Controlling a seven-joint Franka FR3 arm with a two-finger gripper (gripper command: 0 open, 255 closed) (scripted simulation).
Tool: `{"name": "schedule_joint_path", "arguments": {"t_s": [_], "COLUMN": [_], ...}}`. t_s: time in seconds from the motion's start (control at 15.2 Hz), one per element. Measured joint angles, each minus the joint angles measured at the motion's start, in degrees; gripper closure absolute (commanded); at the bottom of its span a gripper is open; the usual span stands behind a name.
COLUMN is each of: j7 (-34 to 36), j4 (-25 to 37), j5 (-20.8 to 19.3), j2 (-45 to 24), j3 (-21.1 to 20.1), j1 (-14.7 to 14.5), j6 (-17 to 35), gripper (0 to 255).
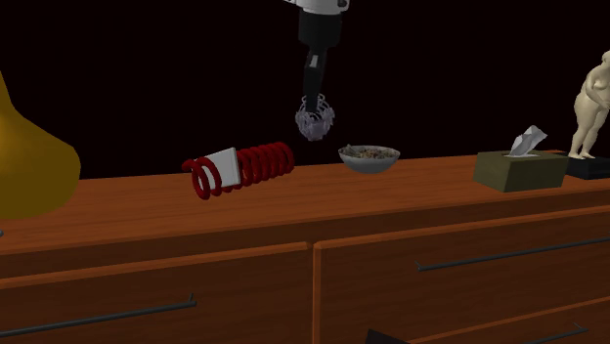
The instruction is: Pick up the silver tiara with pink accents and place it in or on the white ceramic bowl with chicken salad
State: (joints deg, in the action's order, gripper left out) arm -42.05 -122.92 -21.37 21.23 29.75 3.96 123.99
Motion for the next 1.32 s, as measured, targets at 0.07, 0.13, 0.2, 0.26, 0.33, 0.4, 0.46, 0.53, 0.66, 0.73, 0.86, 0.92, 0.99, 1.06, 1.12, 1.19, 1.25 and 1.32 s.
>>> {"name": "schedule_joint_path", "arguments": {"t_s": [0.07, 0.13, 0.2, 0.26, 0.33, 0.4, 0.46, 0.53, 0.66, 0.73, 0.86, 0.92, 0.99, 1.06, 1.12, 1.19, 1.25, 1.32], "j7": [-0.83, -2.09, -3.65, -5.38, -7.00, -8.92, -10.49, -12.57, -16.72, -18.79, -23.55, -25.99, -28.31, -31.34, -34.31, -36.98, -39.63, -42.23], "j4": [0.95, 1.78, 2.86, 4.05, 4.79, 6.30, 6.86, 7.83, 11.18, 12.79, 15.67, 17.57, 19.13, 21.67, 23.84, 25.96, 28.66, 31.28], "j5": [0.37, 0.84, 1.44, 2.18, 2.73, 3.66, 4.32, 5.38, 8.17, 9.88, 13.60, 15.93, 17.95, 21.12, 24.28, 27.37, 30.73, 33.99], "j2": [-0.40, -1.01, -1.72, -2.59, -3.02, -3.95, -4.55, -5.63, -8.39, -10.14, -13.31, -15.36, -16.86, -19.57, -21.98, -24.47, -27.19, -30.16], "j3": [0.53, 1.49, 2.65, 3.94, 5.10, 6.49, 7.69, 9.34, 12.34, 13.91, 17.16, 18.70, 19.98, 21.66, 22.93, 23.82, 24.40, 24.76], "j1": [-0.02, 0.01, 0.06, 0.08, 0.22, 0.21, 0.31, 0.34, 0.08, -0.08, 0.06, 0.15, 0.52, 1.08, 1.98, 3.11, 4.64, 6.70], "j6": [-0.37, -0.30, -0.35, -0.33, -0.33, -0.61, -0.29, 0.11, -0.28, -0.20, -0.22, -0.55, -1.05, -1.50, -2.12, -2.90, -4.20, -5.47], "gripper": [255, 255, 255, 255, 255, 255, 255, 255, 255, 255, 255, 255, 255, 255, 255, 255, 255, 255]}}
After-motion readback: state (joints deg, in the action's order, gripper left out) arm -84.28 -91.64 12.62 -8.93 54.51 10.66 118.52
